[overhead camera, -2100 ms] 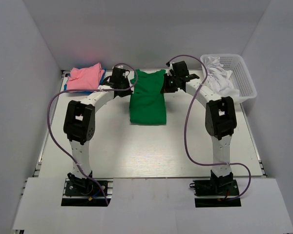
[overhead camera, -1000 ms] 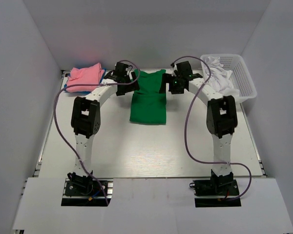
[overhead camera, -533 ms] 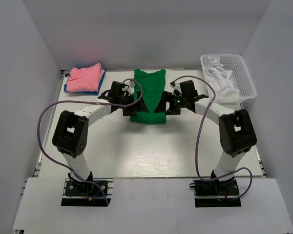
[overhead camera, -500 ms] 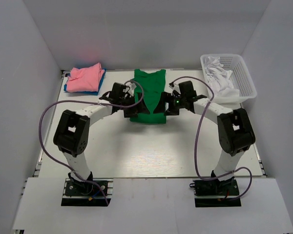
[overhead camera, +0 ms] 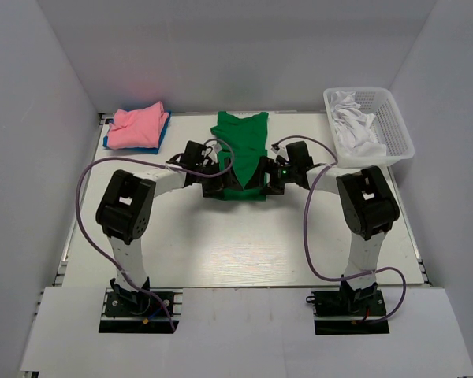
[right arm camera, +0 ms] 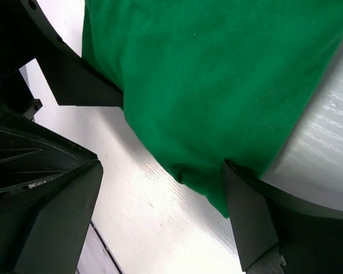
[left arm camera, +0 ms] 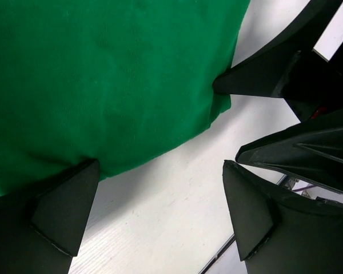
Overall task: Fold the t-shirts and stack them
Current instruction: Grab one side of the 2/3 rectangular tshirt with both arms
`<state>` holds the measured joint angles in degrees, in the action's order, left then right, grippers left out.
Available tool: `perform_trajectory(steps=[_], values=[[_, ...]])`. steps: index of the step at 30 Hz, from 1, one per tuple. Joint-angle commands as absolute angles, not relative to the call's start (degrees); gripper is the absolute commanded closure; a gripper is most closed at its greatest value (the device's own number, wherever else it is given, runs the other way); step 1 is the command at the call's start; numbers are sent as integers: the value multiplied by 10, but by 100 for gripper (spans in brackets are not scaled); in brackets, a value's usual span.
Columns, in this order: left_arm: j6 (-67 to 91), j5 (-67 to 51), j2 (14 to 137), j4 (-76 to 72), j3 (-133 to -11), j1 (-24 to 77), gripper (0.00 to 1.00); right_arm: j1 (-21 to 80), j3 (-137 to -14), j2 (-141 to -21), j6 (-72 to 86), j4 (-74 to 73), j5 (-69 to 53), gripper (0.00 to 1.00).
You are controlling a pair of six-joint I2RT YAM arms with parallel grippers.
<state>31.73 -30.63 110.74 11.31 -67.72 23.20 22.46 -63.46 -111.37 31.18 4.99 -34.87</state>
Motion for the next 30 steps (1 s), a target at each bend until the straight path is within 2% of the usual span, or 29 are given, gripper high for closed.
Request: perform_trajectory(steps=[1, 8, 14, 18, 28, 30], values=[[301, -267, 1101, 128, -643, 229, 0, 220, -616, -1142, 310, 55, -330, 10], [289, -241, 1094, 176, -667, 218, 0, 210, -589, -1109, 288, 30, -316, 10], [289, -219, 998, 182, -712, 236, 0, 221, -620, -1017, 238, -17, -333, 10], [278, -183, 948, 187, -710, 236, 0, 221, -609, -973, 239, -29, -302, 10], [284, -84, 985, 244, -671, 222, 0, 223, -626, -1007, 229, -123, -200, 10], [284, -83, 998, 238, -665, 222, 6, 225, -640, -1030, 229, -132, -208, 10]])
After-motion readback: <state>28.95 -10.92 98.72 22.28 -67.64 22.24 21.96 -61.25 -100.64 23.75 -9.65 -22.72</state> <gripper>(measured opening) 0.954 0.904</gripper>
